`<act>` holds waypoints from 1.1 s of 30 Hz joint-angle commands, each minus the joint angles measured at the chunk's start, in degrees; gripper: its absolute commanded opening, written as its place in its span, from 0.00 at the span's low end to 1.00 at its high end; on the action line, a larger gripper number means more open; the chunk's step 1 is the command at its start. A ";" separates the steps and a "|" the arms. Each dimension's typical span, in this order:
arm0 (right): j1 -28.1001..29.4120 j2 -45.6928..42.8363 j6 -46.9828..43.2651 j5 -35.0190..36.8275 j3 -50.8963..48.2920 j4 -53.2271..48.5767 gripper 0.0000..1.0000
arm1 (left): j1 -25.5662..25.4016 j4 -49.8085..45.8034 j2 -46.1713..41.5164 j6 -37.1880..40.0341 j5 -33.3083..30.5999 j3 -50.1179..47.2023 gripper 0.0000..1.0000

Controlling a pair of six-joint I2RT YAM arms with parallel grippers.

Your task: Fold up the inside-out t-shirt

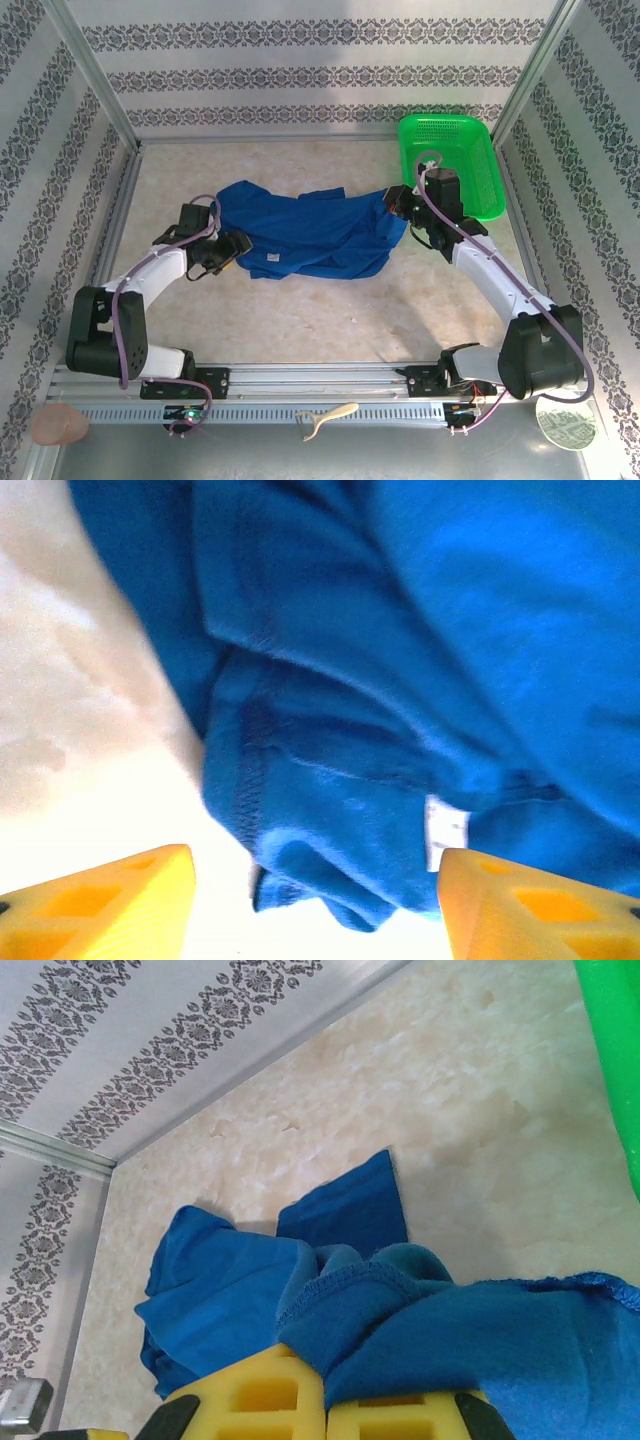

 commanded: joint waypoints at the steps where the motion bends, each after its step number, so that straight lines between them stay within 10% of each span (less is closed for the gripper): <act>1: -0.27 -1.96 -1.14 0.88 -1.13 1.55 0.00 | -0.56 6.64 1.90 0.26 -2.60 1.43 0.63; 16: -0.01 -4.22 -0.74 0.63 -3.91 1.03 0.00 | -0.75 10.70 14.60 1.47 -5.75 7.75 0.53; 21: 0.49 -5.72 0.05 1.25 -6.93 1.36 0.00 | -0.83 13.26 17.36 2.22 -2.59 8.56 0.00; 33: 6.67 -24.54 8.47 2.30 -13.82 -4.66 0.00 | 3.19 -11.48 -12.94 5.07 -1.54 23.24 0.00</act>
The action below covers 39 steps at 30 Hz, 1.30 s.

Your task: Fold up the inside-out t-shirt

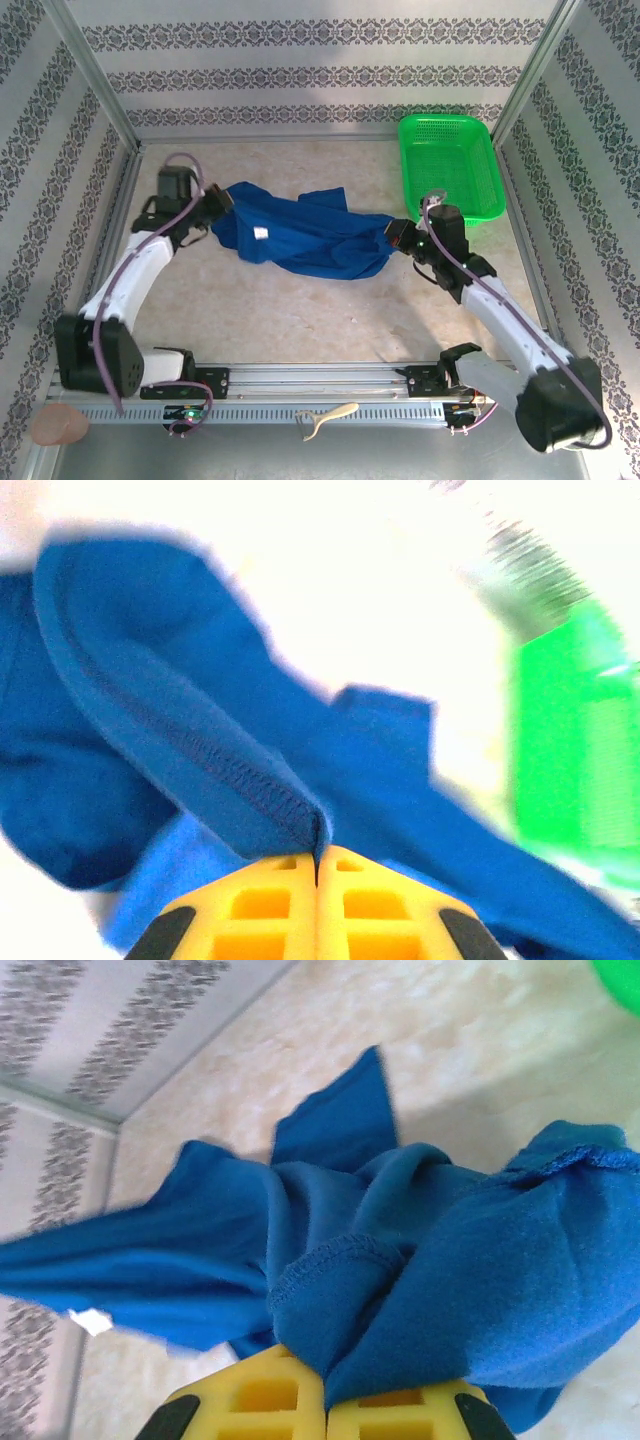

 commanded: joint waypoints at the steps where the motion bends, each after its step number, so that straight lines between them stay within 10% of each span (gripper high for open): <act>1: 2.80 -8.27 3.78 2.66 1.32 -2.73 0.00 | 1.26 -10.42 -4.69 2.17 1.50 6.02 0.00; 9: -0.28 -3.89 2.90 4.61 5.19 -4.40 0.01 | 5.27 -10.59 0.25 2.72 2.95 8.91 0.00; 15: -6.04 13.56 -3.87 3.78 10.33 -2.98 0.60 | 7.89 -5.16 9.31 2.38 3.07 5.42 0.00; 39: 5.19 29.24 -15.81 13.14 16.78 -7.30 0.35 | 10.03 -4.01 11.10 4.54 2.75 4.52 0.00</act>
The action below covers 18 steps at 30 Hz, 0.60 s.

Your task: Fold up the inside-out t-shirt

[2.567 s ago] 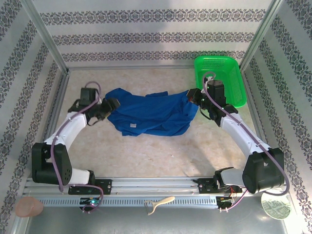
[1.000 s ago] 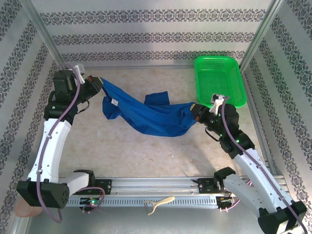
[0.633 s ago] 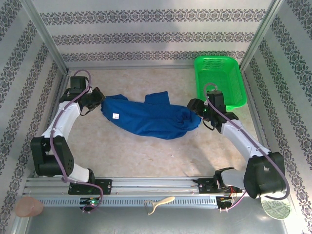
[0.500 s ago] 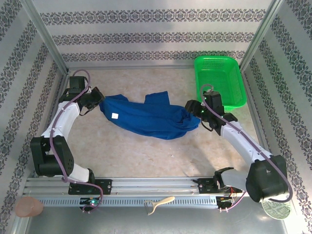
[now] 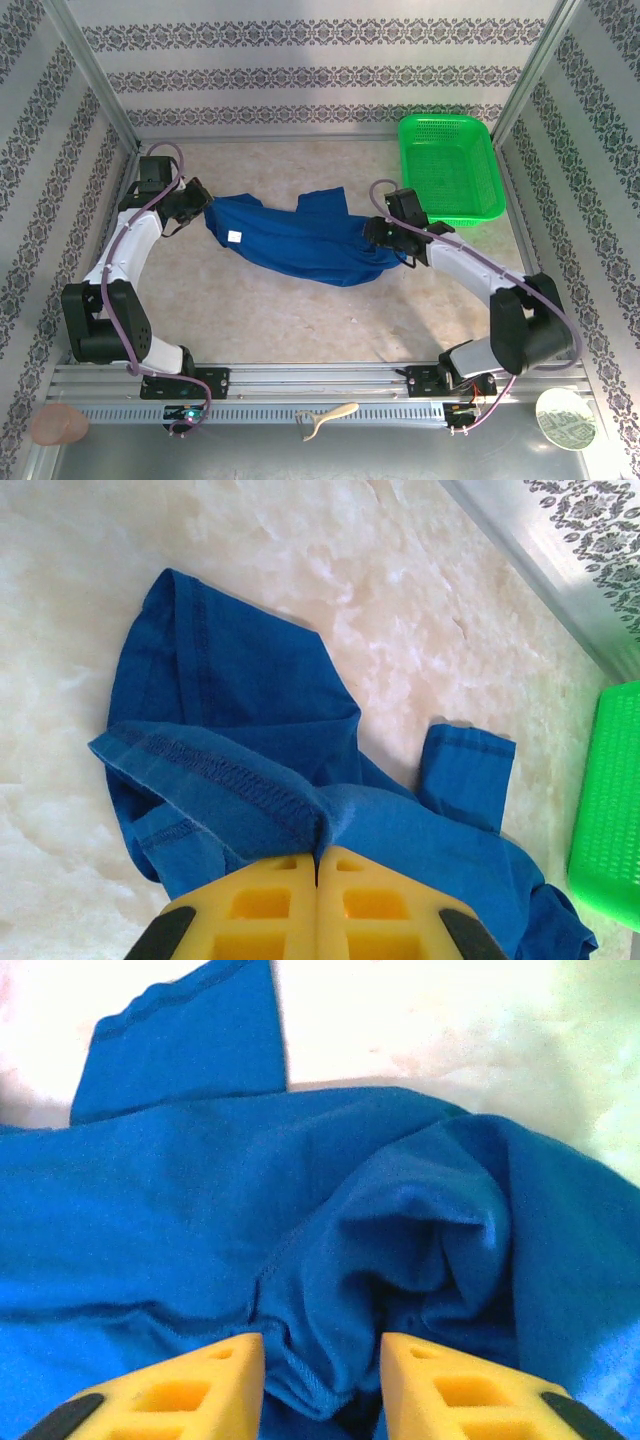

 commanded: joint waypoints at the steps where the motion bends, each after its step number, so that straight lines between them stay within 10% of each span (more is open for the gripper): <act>1: 0.53 2.17 -2.41 2.76 3.62 -0.96 0.34 | 0.85 2.40 -1.72 1.28 0.50 -0.26 0.00; 15: 1.80 11.49 -0.64 3.97 5.54 -1.20 0.31 | 0.95 2.66 -2.77 1.02 1.36 -1.13 0.00; 18: 1.64 12.50 -1.67 3.82 6.56 -1.21 0.11 | 0.91 2.77 -2.78 1.02 1.45 -1.48 0.00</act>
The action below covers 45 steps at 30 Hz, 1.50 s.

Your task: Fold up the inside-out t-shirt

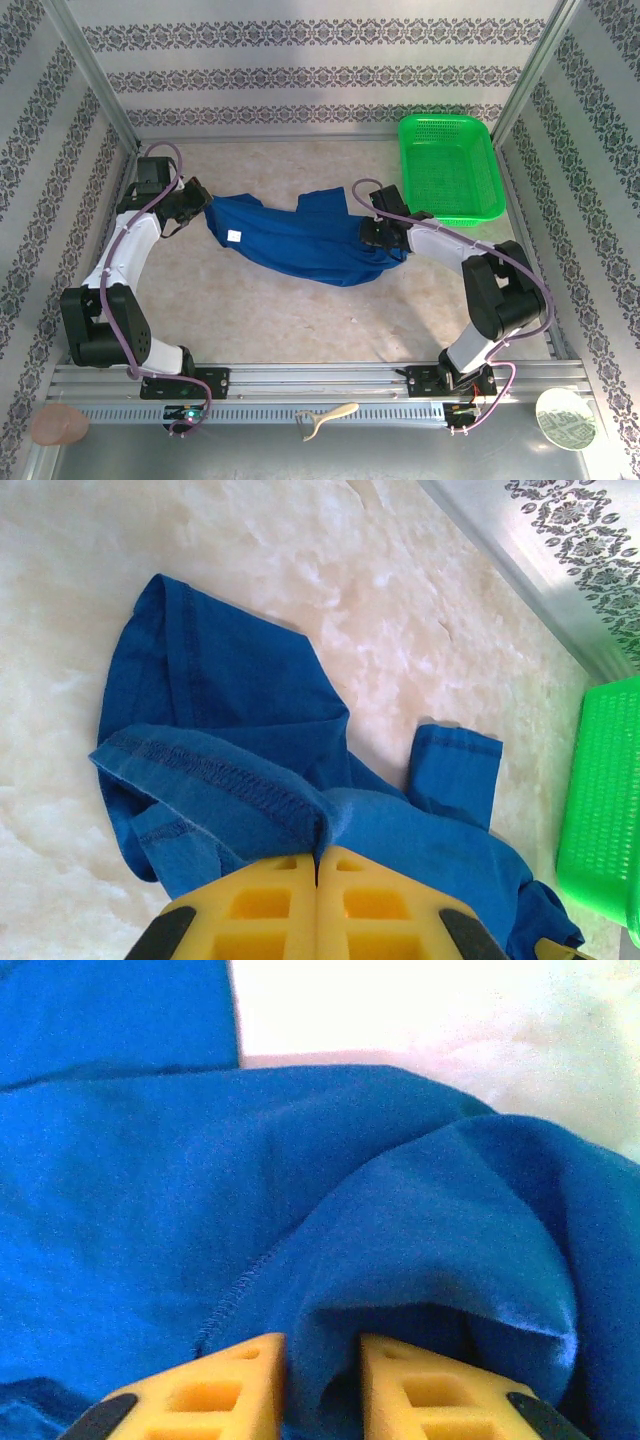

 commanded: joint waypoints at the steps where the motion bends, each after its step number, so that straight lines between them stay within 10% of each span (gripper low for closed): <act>1: 0.20 1.00 -1.33 1.26 2.77 -0.91 0.00 | 0.79 1.96 -1.59 0.86 0.58 -0.70 0.00; 19: -10.78 -23.01 -2.59 -14.20 41.74 -10.13 0.00 | 4.84 -1.32 3.75 -10.82 8.27 41.50 0.00; 33: -11.12 -33.13 0.85 -19.75 46.45 -10.87 0.00 | 5.63 1.71 -8.19 -15.33 6.44 43.35 0.00; 45: -10.94 -20.88 0.30 -19.86 41.66 -3.45 0.00 | 5.63 12.36 6.07 -17.10 7.79 34.30 0.00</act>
